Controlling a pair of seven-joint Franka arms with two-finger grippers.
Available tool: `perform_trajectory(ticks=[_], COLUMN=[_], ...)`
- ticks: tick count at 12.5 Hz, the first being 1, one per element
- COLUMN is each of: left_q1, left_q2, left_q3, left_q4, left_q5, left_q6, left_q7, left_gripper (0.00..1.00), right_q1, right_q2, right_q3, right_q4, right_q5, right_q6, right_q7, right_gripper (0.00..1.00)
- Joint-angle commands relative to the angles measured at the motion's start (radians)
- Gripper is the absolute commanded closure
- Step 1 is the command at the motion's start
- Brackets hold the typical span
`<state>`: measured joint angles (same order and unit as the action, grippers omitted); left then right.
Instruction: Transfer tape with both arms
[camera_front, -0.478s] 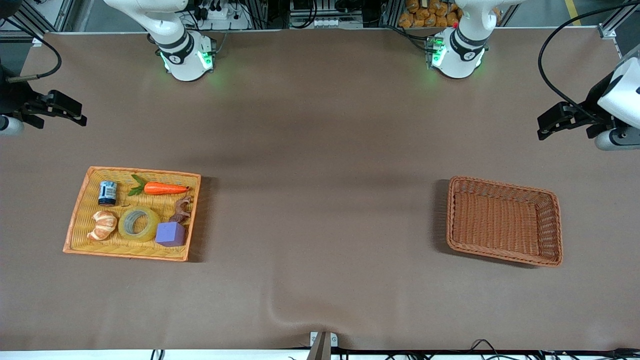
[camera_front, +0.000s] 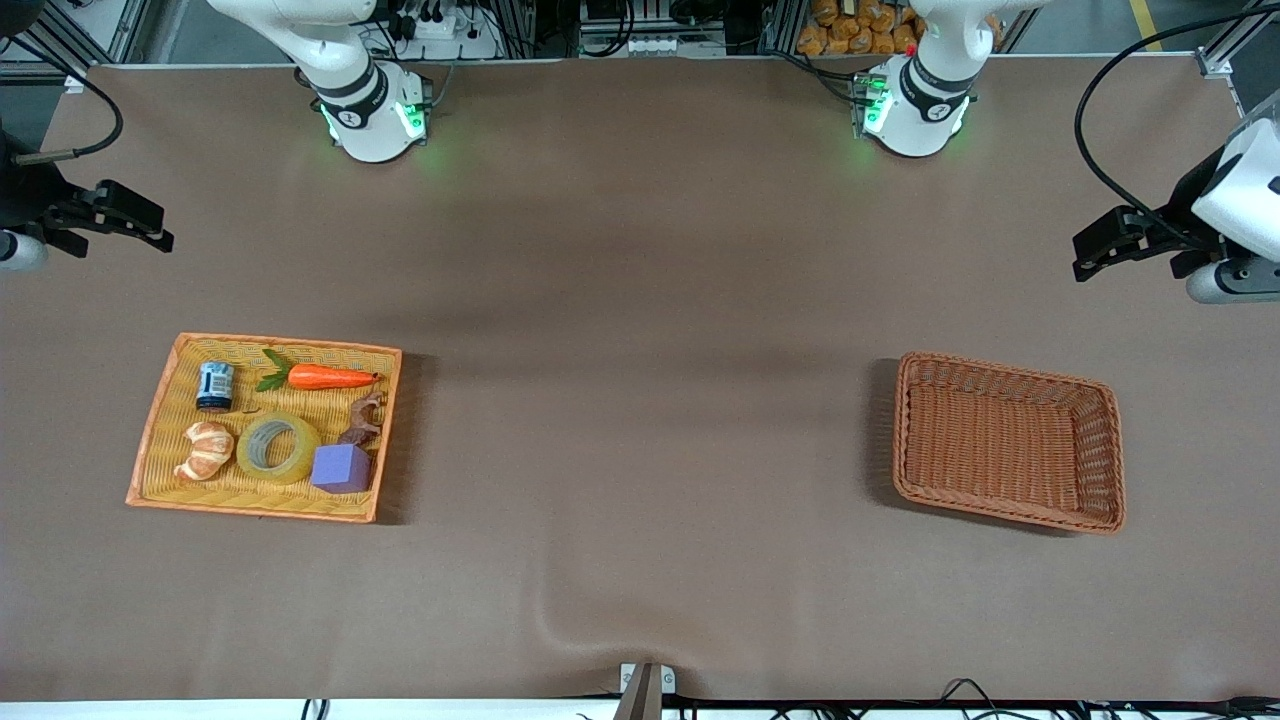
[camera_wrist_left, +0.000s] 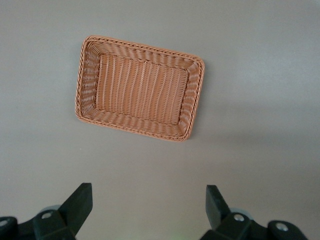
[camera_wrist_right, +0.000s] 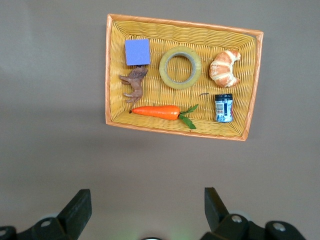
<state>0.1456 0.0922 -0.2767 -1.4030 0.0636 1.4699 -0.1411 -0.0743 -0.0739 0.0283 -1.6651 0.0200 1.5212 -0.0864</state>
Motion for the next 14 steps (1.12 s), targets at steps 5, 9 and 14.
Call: perform_trajectory(ticks=[5, 9, 14], left_q1=[0.012, 0.012, 0.012], left_q2=[-0.064, -0.088, -0.086], left_q3=[-0.006, 0.001, 0.004], left_q4=[-0.150, -0.186, -0.176], left_q5=[-0.005, -0.005, -0.014], left_q6=[0.106, 0.136, 0.135], left_q7=[-0.011, 0.008, 0.008], left_gripper=[0.00, 0.00, 0.00], right_q1=[0.004, 0.004, 0.005], right_q2=[-0.004, 0.006, 0.019], right_q3=[-0.002, -0.002, -0.002], right_q4=[-0.007, -0.010, -0.012], right_q5=[-0.015, -0.014, -0.014], right_q6=[0.002, 0.017, 0.027], right_q7=[0.010, 0.011, 0.011], right_gripper=[0.00, 0.00, 0.00])
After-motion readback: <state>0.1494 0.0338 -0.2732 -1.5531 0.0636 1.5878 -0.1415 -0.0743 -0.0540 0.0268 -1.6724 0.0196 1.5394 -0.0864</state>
